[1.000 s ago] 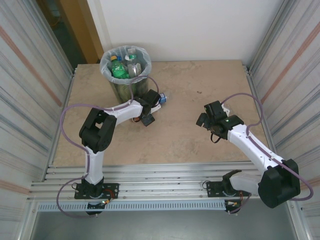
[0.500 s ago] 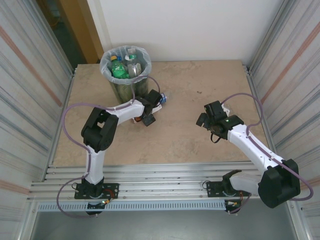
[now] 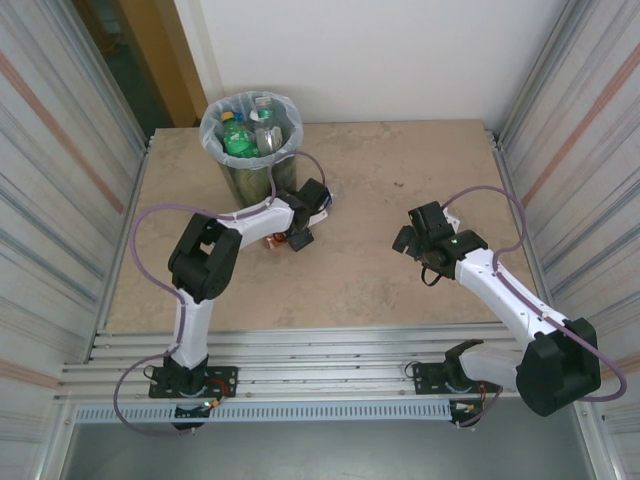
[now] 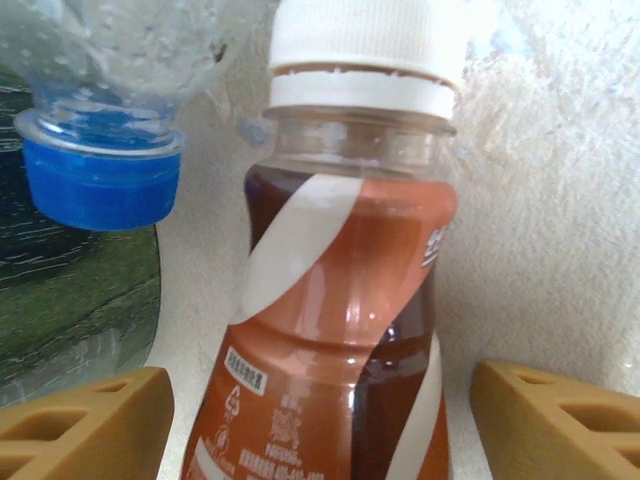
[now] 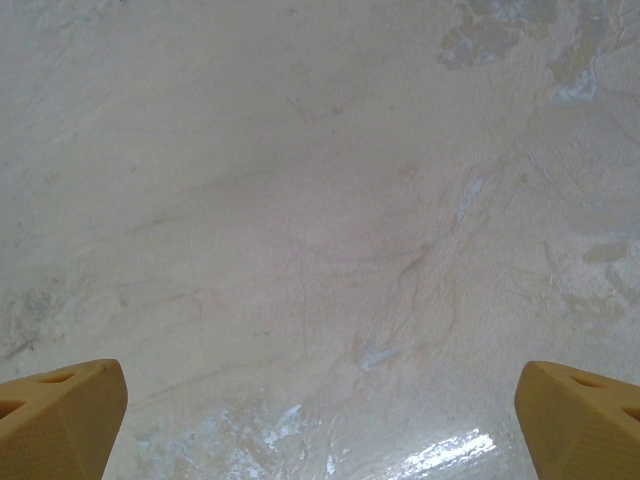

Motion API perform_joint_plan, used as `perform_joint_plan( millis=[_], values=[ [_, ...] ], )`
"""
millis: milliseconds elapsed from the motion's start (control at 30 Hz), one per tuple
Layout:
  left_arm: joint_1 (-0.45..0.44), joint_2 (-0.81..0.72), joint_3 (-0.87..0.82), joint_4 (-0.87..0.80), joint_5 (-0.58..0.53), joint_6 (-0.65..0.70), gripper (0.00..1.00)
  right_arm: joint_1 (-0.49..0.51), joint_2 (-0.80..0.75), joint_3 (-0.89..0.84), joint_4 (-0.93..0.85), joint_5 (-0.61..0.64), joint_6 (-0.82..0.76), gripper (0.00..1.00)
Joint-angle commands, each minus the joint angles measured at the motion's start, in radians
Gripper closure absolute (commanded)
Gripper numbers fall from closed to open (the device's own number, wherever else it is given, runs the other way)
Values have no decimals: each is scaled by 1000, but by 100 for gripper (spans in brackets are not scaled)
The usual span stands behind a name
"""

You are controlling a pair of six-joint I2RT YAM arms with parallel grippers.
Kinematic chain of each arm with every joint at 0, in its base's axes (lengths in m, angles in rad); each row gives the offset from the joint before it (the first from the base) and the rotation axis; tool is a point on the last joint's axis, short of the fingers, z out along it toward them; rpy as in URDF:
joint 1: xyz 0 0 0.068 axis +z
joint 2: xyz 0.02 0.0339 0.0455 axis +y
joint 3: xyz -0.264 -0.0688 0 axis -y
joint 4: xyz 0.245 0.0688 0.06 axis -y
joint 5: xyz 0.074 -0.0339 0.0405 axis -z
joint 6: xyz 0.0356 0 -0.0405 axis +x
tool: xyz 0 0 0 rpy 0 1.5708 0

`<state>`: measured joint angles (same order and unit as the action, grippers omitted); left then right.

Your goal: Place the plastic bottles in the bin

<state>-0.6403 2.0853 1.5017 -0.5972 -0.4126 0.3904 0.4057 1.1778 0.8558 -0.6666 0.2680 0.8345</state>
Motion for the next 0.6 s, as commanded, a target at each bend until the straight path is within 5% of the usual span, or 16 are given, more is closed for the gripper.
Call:
perform_joint_plan(
  millis=[0,567],
  values=[
    [-16,44,12,-4,13,5,23,4,4,-11,-14,22,23,2],
    [-62,25,5,-32,14,-7,48,4,10,0,-14,19,20,2]
  ],
)
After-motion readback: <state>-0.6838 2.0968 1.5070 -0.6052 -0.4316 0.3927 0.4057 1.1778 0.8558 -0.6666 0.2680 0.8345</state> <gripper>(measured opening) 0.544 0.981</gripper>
